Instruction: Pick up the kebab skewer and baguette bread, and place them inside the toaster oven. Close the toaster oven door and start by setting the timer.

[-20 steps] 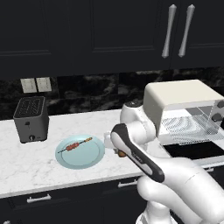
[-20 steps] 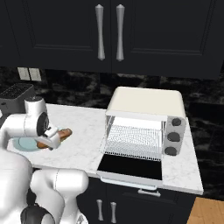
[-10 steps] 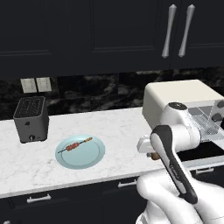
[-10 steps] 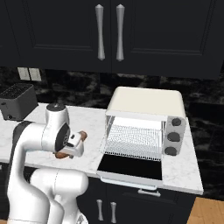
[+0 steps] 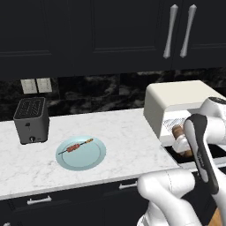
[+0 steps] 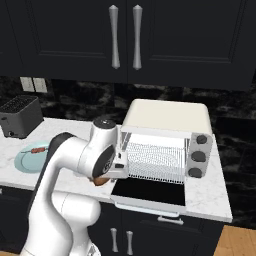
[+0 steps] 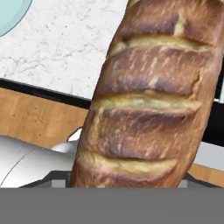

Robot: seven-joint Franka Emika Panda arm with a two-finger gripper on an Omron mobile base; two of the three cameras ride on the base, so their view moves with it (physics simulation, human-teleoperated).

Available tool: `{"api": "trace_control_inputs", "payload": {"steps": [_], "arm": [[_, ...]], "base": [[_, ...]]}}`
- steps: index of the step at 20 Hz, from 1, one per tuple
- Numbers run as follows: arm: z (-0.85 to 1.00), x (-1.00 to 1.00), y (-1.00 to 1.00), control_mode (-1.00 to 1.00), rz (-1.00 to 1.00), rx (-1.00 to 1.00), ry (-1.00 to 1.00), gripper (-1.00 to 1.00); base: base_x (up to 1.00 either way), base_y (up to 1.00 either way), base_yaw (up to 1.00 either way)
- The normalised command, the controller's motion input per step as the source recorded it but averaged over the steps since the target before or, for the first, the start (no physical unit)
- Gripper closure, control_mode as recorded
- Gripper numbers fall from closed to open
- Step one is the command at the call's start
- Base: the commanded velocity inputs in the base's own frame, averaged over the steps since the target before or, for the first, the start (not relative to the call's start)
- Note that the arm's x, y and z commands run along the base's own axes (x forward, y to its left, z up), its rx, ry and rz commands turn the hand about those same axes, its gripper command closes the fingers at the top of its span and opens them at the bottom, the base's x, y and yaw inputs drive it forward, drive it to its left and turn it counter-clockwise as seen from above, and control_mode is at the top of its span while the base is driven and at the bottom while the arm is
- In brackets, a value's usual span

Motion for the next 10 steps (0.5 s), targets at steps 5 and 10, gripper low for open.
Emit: {"api": "trace_control_inputs", "payload": {"steps": [5, 10], "arm": [[0.0, 0.13, -0.69, -1.0, 0.21, -0.01, -0.03, 1.0], [0.0, 0.36, -0.46, -1.0, 0.11, 0.0, 0.0, 1.0]], "base": [[0.0, 0.0, 0.0], [0.0, 0.0, 0.0]]}}
